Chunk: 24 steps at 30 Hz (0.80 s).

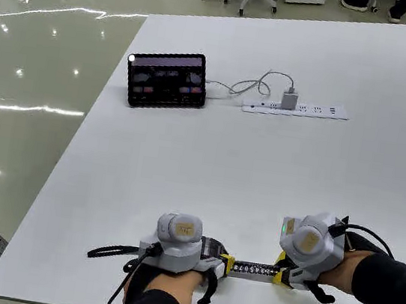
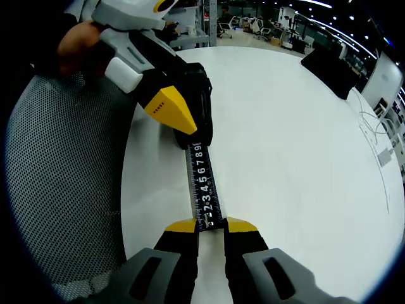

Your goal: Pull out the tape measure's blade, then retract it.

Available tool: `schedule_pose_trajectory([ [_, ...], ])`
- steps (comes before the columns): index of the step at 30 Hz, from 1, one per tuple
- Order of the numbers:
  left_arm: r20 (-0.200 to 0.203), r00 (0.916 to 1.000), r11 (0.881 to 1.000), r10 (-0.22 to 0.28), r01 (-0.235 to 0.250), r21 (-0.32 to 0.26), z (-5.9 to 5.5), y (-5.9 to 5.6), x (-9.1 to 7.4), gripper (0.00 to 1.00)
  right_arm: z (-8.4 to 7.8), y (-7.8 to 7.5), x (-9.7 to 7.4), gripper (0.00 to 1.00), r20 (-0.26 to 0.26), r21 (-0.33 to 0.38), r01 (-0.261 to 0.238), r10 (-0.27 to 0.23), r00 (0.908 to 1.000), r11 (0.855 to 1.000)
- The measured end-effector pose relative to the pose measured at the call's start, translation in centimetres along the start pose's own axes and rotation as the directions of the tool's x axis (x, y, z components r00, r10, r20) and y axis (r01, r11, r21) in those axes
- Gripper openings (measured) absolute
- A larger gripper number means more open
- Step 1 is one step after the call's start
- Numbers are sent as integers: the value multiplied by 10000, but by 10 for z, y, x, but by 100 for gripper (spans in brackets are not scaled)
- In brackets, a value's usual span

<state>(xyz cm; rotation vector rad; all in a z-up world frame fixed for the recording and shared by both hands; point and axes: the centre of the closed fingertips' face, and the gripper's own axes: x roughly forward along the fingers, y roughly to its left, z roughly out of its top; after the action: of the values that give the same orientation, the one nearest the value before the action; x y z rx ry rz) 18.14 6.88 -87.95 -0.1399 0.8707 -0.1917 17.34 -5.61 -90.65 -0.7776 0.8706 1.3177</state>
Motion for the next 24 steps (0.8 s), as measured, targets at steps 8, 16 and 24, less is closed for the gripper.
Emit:
schedule_pose_trajectory([
  [8,-33,10000,10000,-48,48,26,0,-1,-1,58,4,1,2,11,23,-17,11,-11,10000,10000],
  [16,-26,10000,10000,-63,63,16,0,-1,-1,58,12,3,7,11,195,59,44,-45,9998,10000],
  [24,-45,10000,10000,-87,87,20,-1,-1,-1,58,21,4,13,11,300,15,2,-3,9996,10000],
])
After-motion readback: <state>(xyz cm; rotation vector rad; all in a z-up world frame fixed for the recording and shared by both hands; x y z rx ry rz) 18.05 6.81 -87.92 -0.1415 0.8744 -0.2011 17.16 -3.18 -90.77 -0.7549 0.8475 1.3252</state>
